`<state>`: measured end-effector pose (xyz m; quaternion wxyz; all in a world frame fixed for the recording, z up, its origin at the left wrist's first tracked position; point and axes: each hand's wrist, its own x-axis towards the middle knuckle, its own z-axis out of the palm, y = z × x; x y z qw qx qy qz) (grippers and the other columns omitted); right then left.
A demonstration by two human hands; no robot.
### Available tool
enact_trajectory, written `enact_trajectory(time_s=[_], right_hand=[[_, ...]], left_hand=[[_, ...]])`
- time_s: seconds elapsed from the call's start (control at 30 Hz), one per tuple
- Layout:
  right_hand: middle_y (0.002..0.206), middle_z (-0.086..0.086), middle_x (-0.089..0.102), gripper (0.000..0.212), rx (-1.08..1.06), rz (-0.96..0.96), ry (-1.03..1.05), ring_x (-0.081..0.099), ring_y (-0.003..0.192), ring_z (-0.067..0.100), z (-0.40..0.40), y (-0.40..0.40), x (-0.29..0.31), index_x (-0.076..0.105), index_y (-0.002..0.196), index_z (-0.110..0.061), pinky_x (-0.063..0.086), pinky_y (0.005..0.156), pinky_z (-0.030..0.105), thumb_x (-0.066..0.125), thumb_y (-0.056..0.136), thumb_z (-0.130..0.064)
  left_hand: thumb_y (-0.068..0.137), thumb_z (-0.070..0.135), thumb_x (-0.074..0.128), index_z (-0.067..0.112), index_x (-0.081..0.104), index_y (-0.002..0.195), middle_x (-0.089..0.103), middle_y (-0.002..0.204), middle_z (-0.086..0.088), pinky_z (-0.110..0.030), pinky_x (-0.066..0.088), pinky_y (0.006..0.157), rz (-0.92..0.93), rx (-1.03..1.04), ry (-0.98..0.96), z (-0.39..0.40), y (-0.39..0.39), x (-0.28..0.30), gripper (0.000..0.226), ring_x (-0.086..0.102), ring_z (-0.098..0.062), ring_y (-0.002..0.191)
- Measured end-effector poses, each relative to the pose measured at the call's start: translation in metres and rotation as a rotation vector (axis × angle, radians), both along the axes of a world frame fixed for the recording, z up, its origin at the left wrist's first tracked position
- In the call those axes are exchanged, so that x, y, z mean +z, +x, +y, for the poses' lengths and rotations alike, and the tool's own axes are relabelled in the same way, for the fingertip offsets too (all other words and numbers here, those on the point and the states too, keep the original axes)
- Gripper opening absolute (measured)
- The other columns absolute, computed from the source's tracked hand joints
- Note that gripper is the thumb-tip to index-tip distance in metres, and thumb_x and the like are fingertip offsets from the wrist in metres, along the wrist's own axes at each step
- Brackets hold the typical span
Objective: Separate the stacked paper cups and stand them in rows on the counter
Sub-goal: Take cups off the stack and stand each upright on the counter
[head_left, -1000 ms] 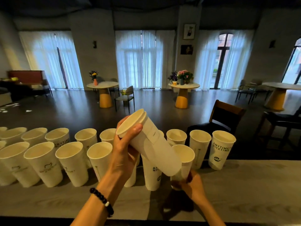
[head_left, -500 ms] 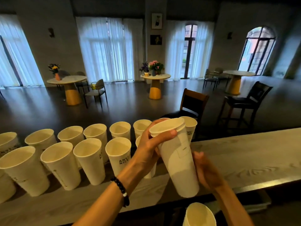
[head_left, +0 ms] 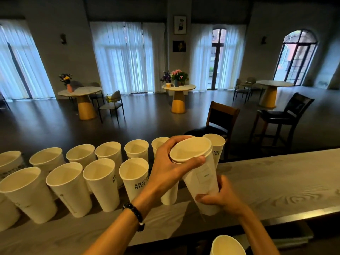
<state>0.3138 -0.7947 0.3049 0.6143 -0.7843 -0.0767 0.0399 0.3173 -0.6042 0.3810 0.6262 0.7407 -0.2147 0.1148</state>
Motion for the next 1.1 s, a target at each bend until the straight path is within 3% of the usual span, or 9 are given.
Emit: enact_trajectory(time_s=[0.07,0.13,0.27,0.43,0.67,0.77,0.87,1.03,1.1], right_hand=[[0.111,-0.006,0.062,0.09,-0.022,-0.028,-0.1,0.062,0.104,0.01,-0.004,0.005,-0.004,0.049,0.117,-0.027,0.057,0.082,0.029,0.089,0.037,-0.038],[0.111,-0.006,0.063,0.088,-0.002,-0.067,-0.166,0.062,0.105,0.01,-0.007,0.008,-0.005,0.052,0.118,-0.026,0.057,0.081,0.028,0.088,0.039,-0.039],[0.105,-0.006,0.065,0.069,-0.03,-0.147,-0.171,0.064,0.098,0.005,-0.003,0.012,-0.003,0.055,0.11,-0.031,0.058,0.074,0.023,0.092,0.057,-0.009],[0.098,-0.002,0.069,0.061,-0.092,-0.24,-0.118,0.067,0.094,0.004,-0.001,0.017,-0.009,0.06,0.106,-0.024,0.055,0.067,0.017,0.089,0.058,0.001],[0.106,-0.008,0.065,0.073,-0.113,-0.313,-0.177,0.064,0.1,0.007,0.0,0.018,-0.012,0.055,0.114,-0.033,0.059,0.074,0.023,0.091,0.055,-0.009],[0.11,-0.012,0.06,0.083,-0.097,-0.336,-0.225,0.059,0.105,0.006,-0.001,0.019,-0.012,0.046,0.115,-0.046,0.058,0.079,0.027,0.092,0.054,-0.012],[0.112,-0.013,0.06,0.085,-0.058,-0.354,-0.24,0.06,0.107,0.006,-0.004,0.02,-0.011,0.045,0.118,-0.045,0.059,0.082,0.028,0.092,0.054,-0.013],[0.116,-0.014,0.057,0.086,-0.055,-0.404,-0.292,0.058,0.111,0.009,-0.008,0.021,-0.008,0.043,0.123,-0.044,0.059,0.085,0.033,0.087,0.05,-0.033],[0.116,-0.018,0.054,0.09,-0.087,-0.433,-0.332,0.057,0.112,0.01,-0.008,0.021,-0.008,0.039,0.125,-0.043,0.058,0.084,0.029,0.09,0.052,-0.029]], left_hand=[[0.069,0.059,0.082,0.036,0.053,0.116,0.059,0.111,0.027,-0.009,0.049,0.08,-0.128,0.072,0.193,0.008,0.004,0.0,0.06,0.058,0.003,0.107],[0.072,0.071,0.07,0.037,0.047,0.117,0.052,0.114,0.025,-0.014,0.05,0.078,-0.231,0.104,0.437,0.014,0.009,0.001,0.062,0.055,-0.001,0.105],[0.079,0.078,0.052,0.039,0.043,0.123,0.055,0.118,0.018,-0.013,0.044,0.071,-0.307,0.165,0.668,0.013,0.014,0.007,0.06,0.055,-0.004,0.096],[0.077,0.08,0.04,0.033,0.047,0.122,0.061,0.109,0.013,-0.009,0.04,0.065,-0.364,0.231,0.691,0.004,0.018,0.01,0.066,0.057,-0.007,0.085],[0.078,0.084,0.029,0.034,0.044,0.125,0.065,0.107,0.008,-0.015,0.046,0.065,-0.314,0.283,0.733,0.006,0.022,-0.004,0.07,0.059,-0.009,0.082],[0.08,0.084,0.024,0.032,0.044,0.127,0.063,0.116,0.005,-0.016,0.044,0.065,-0.304,0.274,0.753,0.006,0.021,-0.004,0.073,0.058,-0.01,0.087],[0.088,0.077,0.029,0.037,0.036,0.137,0.049,0.128,0.007,-0.01,0.037,0.068,-0.354,0.165,0.772,0.005,0.022,0.002,0.063,0.051,-0.008,0.097],[0.09,0.07,0.025,0.038,0.036,0.131,0.05,0.119,0.002,-0.032,0.056,0.07,-0.422,0.178,0.761,0.008,0.025,0.005,0.053,0.059,-0.017,0.089],[0.09,0.07,0.024,0.037,0.038,0.127,0.051,0.117,0.002,-0.034,0.056,0.07,-0.401,0.222,0.732,0.006,0.024,0.005,0.051,0.06,-0.018,0.087]])
